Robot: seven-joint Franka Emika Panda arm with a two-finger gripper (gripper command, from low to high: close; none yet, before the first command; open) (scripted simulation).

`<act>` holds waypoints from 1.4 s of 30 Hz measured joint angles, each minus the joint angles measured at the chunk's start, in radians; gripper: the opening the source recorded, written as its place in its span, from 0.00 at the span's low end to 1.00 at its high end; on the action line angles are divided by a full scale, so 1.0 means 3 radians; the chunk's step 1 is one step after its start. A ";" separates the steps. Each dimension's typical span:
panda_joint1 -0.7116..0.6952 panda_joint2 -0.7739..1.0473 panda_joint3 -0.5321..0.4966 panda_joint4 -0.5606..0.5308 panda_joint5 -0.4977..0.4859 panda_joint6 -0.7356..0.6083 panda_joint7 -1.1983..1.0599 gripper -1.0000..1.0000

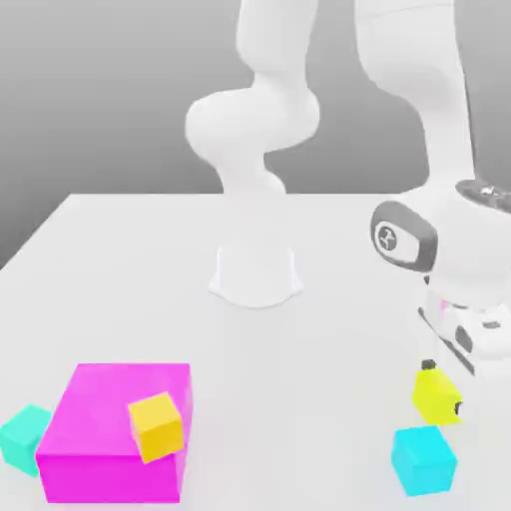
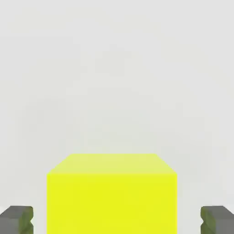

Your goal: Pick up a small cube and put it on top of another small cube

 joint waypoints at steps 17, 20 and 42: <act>-0.0516 -0.0563 -0.0556 0.0506 -0.0282 -0.1343 -0.0481 0.00; -0.0794 -0.0536 -0.0818 0.0722 -0.0350 -0.1615 -0.0776 0.00; -0.2665 -0.0012 -0.1455 0.0762 0.1023 -0.0934 -0.3422 1.00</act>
